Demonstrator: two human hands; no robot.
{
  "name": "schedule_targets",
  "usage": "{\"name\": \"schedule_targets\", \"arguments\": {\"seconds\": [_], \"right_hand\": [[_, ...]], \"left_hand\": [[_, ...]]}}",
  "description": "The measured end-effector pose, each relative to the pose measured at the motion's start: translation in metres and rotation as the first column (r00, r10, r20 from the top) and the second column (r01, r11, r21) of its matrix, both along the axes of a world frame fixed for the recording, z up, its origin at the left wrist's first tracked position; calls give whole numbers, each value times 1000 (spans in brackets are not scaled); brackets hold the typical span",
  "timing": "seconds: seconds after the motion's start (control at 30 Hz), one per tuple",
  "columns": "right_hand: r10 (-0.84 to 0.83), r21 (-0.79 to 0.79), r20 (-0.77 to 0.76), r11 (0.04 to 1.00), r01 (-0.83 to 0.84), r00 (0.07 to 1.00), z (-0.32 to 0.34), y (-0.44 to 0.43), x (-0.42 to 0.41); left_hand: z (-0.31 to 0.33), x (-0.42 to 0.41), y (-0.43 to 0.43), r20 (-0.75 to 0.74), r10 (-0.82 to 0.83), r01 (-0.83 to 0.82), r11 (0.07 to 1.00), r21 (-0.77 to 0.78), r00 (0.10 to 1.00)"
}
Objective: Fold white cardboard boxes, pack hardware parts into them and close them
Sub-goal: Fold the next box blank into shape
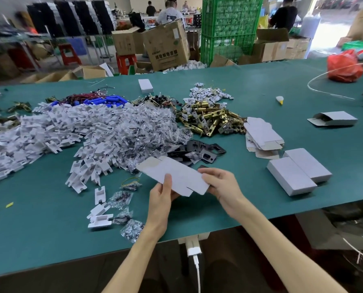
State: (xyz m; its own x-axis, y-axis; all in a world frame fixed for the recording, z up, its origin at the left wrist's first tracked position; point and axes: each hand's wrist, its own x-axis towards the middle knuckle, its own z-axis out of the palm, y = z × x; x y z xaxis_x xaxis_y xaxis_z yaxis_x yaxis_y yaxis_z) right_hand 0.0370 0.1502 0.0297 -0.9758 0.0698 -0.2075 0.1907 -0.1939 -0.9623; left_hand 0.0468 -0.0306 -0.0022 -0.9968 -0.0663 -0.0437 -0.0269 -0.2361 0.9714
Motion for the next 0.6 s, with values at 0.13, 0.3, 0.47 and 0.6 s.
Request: {"name": "schedule_targets", "arguments": {"seconds": [0.13,0.3,0.47,0.6], "right_hand": [[92,-104,30,991,-88,995,-10,-11,5],[76,-64,-9,995,-76,997,-17,-18,7],[35,-64,3,997,-35,999,-19,-15,6],[90,-79,-51,992,-94,995,-22,-14,9]], "left_hand": [[5,1,-4,1,-30,30,997,71,1000],[7,4,-3,-18,-73,74,991,114,997],[6,6,0,-87,-106,109,993,38,991],[6,4,0,-105,-84,89,995,44,991]]}}
